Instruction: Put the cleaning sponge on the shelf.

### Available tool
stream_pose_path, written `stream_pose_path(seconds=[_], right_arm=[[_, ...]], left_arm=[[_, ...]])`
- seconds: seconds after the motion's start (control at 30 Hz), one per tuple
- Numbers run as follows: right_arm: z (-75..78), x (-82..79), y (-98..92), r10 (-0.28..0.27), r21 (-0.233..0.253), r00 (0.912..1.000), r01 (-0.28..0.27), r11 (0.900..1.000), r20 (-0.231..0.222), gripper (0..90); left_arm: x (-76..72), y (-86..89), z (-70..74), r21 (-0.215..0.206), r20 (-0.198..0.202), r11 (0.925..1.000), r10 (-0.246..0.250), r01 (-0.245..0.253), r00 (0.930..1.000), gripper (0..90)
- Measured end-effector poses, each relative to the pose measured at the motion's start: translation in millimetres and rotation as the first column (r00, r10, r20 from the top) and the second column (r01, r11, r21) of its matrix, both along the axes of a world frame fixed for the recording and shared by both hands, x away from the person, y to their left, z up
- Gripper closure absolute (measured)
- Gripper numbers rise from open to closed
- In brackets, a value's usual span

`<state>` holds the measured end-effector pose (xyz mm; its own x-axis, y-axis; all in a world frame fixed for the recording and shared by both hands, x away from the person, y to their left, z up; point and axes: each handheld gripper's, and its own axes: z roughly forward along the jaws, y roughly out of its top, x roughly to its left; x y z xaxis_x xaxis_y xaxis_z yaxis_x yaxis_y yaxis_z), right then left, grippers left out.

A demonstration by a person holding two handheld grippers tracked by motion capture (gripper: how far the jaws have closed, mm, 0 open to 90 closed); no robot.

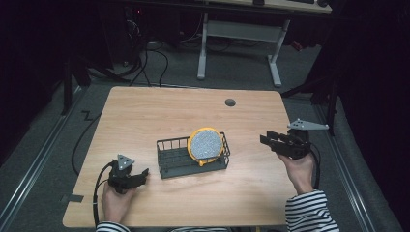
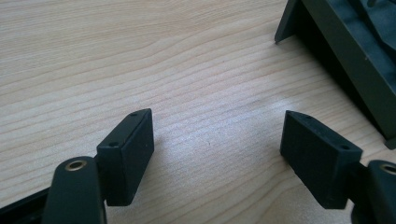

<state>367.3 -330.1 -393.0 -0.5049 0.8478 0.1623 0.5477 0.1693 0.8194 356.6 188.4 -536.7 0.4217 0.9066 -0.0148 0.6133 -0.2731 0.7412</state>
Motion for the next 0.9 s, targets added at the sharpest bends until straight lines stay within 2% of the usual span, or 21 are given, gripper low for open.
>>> stream_pose_path(seconds=[0.17,0.4,0.9], right_arm=[[-6.4,-6.8,-9.8,-0.019,0.009,0.9996,0.019,1.000,-0.021,58.3],[-15.1,-15.8,-18.3,-0.033,0.011,0.9991,0.033,0.999,-0.027,57.9],[-36.0,-24.8,-15.3,-0.033,-0.013,0.9978,0.032,0.999,-0.057,57.2]], left_arm=[[0.0,0.0,0.0,0.001,0.000,1.0000,0.000,0.000,1.0000,26.5],[-0.1,-0.1,0.0,0.000,0.000,1.0000,0.001,-0.001,1.0000,26.4],[-0.1,-0.1,0.0,0.001,0.000,1.0000,0.001,-0.001,1.0000,26.4]])
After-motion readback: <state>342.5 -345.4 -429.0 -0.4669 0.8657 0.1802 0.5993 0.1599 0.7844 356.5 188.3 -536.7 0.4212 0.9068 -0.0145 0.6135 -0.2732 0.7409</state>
